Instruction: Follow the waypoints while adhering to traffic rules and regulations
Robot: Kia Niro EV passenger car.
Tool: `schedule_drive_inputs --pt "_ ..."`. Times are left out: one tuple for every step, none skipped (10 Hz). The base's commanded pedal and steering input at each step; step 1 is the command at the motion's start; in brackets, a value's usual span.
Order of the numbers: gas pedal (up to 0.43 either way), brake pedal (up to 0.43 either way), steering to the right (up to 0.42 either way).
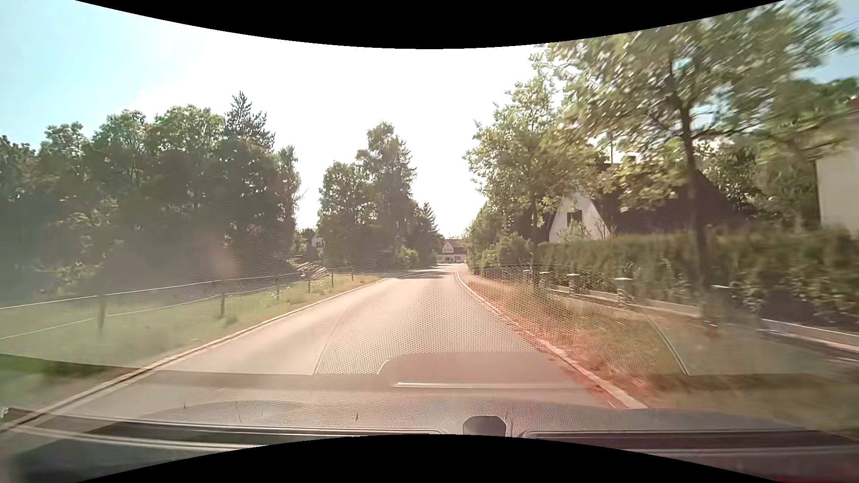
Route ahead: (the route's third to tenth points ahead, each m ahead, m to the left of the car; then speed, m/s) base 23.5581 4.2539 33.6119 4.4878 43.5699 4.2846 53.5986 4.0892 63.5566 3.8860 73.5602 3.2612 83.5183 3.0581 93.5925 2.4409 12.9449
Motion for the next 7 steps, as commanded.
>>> schedule_drive_inputs --pt "0.067 0.006 -0.026" --pt "0.067 0.006 -0.024" --pt "0.067 0.006 -0.02" --pt "0.067 0.006 -0.016" --pt "0.067 0.006 -0.012" --pt "0.067 0.006 -0.01" --pt "0.067 0.006 -0.009"
